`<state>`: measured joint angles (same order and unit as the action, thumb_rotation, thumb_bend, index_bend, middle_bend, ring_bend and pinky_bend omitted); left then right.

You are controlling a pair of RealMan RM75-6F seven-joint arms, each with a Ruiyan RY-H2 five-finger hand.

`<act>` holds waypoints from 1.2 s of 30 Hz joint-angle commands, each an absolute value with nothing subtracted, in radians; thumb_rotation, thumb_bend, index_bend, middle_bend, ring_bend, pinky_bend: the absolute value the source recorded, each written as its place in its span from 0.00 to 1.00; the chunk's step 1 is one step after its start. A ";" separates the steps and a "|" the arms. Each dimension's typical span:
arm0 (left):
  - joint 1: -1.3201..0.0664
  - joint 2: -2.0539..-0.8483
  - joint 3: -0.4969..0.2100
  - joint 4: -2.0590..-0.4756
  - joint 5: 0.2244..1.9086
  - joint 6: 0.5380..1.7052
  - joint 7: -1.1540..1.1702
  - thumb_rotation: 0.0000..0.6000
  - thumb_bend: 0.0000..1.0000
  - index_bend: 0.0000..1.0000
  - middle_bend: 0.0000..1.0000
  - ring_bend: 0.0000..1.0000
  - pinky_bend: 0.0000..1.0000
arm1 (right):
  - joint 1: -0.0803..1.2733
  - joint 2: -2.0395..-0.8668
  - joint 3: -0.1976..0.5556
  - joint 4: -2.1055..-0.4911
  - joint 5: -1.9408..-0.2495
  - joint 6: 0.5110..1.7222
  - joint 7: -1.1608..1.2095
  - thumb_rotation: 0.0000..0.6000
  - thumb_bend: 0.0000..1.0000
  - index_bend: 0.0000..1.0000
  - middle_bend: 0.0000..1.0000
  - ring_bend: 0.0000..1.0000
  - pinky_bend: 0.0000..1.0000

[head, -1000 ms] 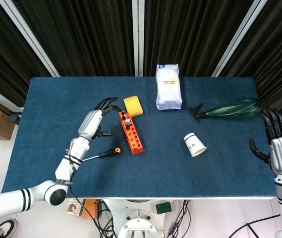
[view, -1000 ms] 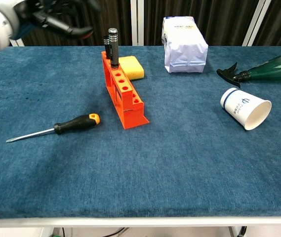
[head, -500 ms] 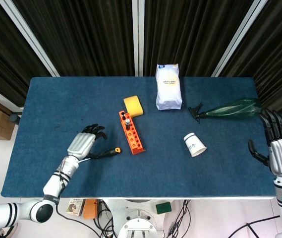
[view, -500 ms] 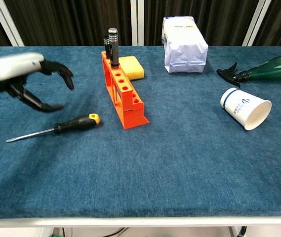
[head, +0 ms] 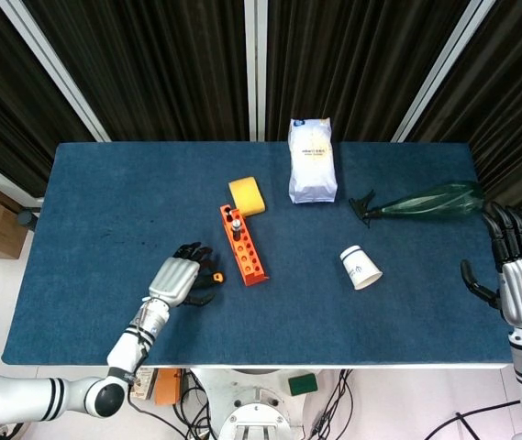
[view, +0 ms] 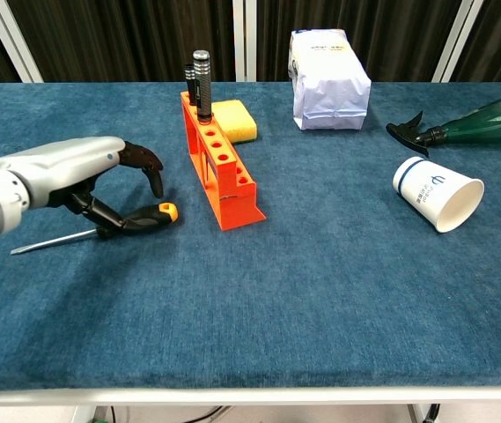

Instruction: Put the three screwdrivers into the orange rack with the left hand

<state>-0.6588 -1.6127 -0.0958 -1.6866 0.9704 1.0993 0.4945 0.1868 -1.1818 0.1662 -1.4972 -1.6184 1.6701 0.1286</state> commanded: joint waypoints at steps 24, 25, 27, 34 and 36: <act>-0.663 -1.719 -0.110 -1.558 0.964 1.129 0.570 0.87 0.31 0.46 0.15 0.04 0.11 | 0.187 -1.185 0.168 -1.489 -1.612 1.663 0.133 1.00 0.40 0.00 0.00 0.00 0.00; -0.662 -1.720 -0.110 -1.556 0.968 1.130 0.569 0.89 0.31 0.47 0.15 0.04 0.11 | 0.187 -1.185 0.168 -1.488 -1.611 1.662 0.132 1.00 0.40 0.00 0.00 0.00 0.00; -0.660 -1.721 -0.107 -1.550 0.975 1.134 0.574 0.92 0.31 0.49 0.16 0.04 0.11 | 0.187 -1.186 0.167 -1.488 -1.612 1.663 0.132 1.00 0.40 0.00 0.00 0.00 0.00; -0.643 -1.692 -0.120 -1.594 1.008 1.158 0.539 0.96 0.32 0.54 0.17 0.04 0.11 | 0.188 -1.185 0.169 -1.491 -1.611 1.662 0.131 1.00 0.40 0.00 0.00 0.00 0.00; -0.631 -1.673 -0.127 -1.617 1.035 1.181 0.514 0.96 0.33 0.55 0.18 0.04 0.11 | 0.189 -1.185 0.169 -1.491 -1.612 1.661 0.128 1.00 0.40 0.00 0.00 0.00 0.00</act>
<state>-0.6400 -1.6856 -0.1206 -1.6028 1.0205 1.1668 0.5288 0.1889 -1.1852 0.1691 -1.4913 -1.6119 1.6611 0.1287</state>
